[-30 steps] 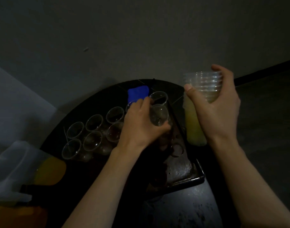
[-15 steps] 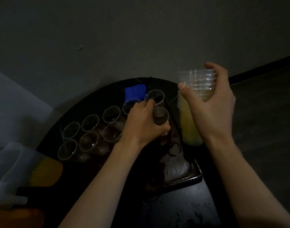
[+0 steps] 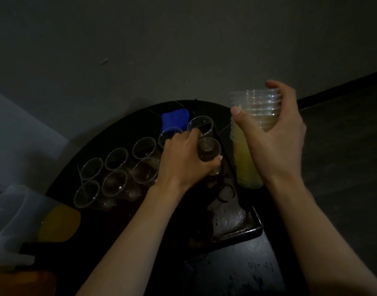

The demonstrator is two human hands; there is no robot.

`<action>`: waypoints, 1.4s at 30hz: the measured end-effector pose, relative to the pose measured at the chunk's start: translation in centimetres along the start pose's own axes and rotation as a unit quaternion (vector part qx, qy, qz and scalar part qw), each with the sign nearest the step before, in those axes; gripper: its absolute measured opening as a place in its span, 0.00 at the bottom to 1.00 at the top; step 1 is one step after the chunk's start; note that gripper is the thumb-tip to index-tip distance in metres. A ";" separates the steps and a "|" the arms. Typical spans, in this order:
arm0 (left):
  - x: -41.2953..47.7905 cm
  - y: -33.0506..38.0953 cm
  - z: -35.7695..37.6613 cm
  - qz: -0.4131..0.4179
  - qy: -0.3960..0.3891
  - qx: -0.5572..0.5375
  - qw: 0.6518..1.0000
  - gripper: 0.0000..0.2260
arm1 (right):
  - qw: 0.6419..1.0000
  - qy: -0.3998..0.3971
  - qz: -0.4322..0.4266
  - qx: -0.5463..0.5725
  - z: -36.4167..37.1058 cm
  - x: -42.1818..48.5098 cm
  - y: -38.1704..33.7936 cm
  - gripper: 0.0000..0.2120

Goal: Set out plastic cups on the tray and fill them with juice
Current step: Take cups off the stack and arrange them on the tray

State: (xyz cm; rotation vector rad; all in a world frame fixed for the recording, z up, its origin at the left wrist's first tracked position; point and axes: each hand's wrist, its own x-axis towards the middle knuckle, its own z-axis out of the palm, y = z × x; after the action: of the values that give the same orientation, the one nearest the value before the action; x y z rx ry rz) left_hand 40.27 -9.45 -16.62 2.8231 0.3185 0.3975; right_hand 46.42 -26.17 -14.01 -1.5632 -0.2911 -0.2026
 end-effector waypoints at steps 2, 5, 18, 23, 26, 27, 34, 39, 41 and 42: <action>0.0 0.0 0.1 0.002 0.006 0.002 1.000 0.23 | 1.000 -0.001 0.003 0.001 0.0 0.0 0.0 0.32; 0.2 -0.1 0.1 0.000 0.006 0.005 1.000 0.24 | 1.000 -0.005 0.003 -0.001 0.0 0.0 -0.1 0.32; -0.4 -0.1 -1.0 0.007 0.101 0.017 0.995 0.15 | 0.995 -0.097 0.031 0.014 0.5 -0.5 -0.2 0.40; -1.8 1.0 -5.8 -0.137 0.176 -0.296 0.929 0.13 | 0.975 -0.210 0.055 0.047 2.5 -1.8 -1.4 0.32; -3.5 0.9 -9.7 -0.147 0.109 -0.375 0.909 0.16 | 0.959 -0.277 0.030 0.047 4.2 -3.0 -2.5 0.29; -4.2 0.6 -10.7 -0.143 0.084 -0.374 0.912 0.15 | 0.953 -0.299 0.018 0.044 4.8 -3.5 -2.8 0.28; -9.6 -3.4 -14.1 -0.229 0.086 -0.337 0.909 0.16 | 0.918 -0.395 -0.034 -0.010 9.1 -8.4 -4.2 0.33; -13.2 -5.2 -14.8 -0.264 0.132 -0.347 0.890 0.13 | 0.905 -0.411 -0.076 -0.079 11.4 -11.6 -4.6 0.42; -14.3 -5.6 -14.9 -0.279 0.148 -0.357 0.879 0.12 | 0.898 -0.419 -0.094 -0.092 11.9 -12.4 -4.6 0.42; -14.8 -5.7 -15.0 -0.287 0.159 -0.363 0.872 0.12 | 0.893 -0.427 -0.105 -0.098 12.1 -12.7 -4.6 0.42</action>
State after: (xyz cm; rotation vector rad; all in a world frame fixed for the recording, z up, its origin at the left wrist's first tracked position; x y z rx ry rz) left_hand 20.90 -4.32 -7.93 1.8129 0.8432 0.6685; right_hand 32.23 -14.85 -13.73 -1.7477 -1.1632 0.3226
